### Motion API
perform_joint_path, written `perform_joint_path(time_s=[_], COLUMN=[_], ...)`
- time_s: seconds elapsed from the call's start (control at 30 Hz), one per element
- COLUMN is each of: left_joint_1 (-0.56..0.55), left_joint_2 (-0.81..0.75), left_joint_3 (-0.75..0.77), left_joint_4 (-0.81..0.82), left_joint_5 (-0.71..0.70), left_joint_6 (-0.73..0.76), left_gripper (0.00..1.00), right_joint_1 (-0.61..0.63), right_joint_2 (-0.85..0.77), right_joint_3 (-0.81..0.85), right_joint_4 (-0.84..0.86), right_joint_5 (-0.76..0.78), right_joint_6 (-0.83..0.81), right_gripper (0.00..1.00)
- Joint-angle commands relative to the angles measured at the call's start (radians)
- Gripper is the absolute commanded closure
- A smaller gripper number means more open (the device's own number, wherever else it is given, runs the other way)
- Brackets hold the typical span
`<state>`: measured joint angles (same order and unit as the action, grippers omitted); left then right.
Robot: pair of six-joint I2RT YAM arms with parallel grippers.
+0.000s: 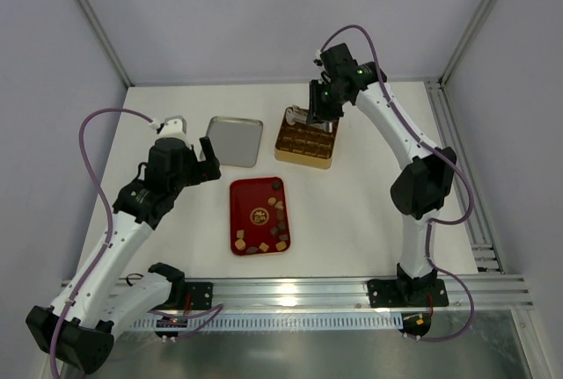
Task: Pack the chocolate
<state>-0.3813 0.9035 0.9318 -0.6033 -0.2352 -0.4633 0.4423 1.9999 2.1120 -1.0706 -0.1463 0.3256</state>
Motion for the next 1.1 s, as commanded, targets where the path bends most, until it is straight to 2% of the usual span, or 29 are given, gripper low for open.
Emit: perform_joint_path(time_s=[0.0, 0.57, 0.73, 1.07], left_joint_1=[0.002, 0.002, 0.002, 0.002], left_joint_2=[0.002, 0.0, 0.0, -0.003], left_joint_3=[0.021, 0.021, 0.021, 0.021], left_joint_4=[0.017, 0.016, 0.016, 0.016], left_joint_5=[-0.009, -0.01, -0.01, -0.009], left_joint_6=[-0.002, -0.001, -0.003, -0.003], left_gripper=[0.0, 0.0, 0.0, 0.0], right_joint_1=[-0.011, -0.014, -0.013, -0.013], right_joint_2=[0.008, 0.053, 0.063, 0.06], right_joint_3=[0.042, -0.003, -0.006, -0.004], right_joint_4=[0.024, 0.078, 0.092, 0.089], right_joint_5=[-0.019, -0.015, -0.013, -0.012], right_joint_6=[-0.01, 0.003, 0.012, 0.015], right_gripper=[0.66, 0.65, 0.61, 0.61])
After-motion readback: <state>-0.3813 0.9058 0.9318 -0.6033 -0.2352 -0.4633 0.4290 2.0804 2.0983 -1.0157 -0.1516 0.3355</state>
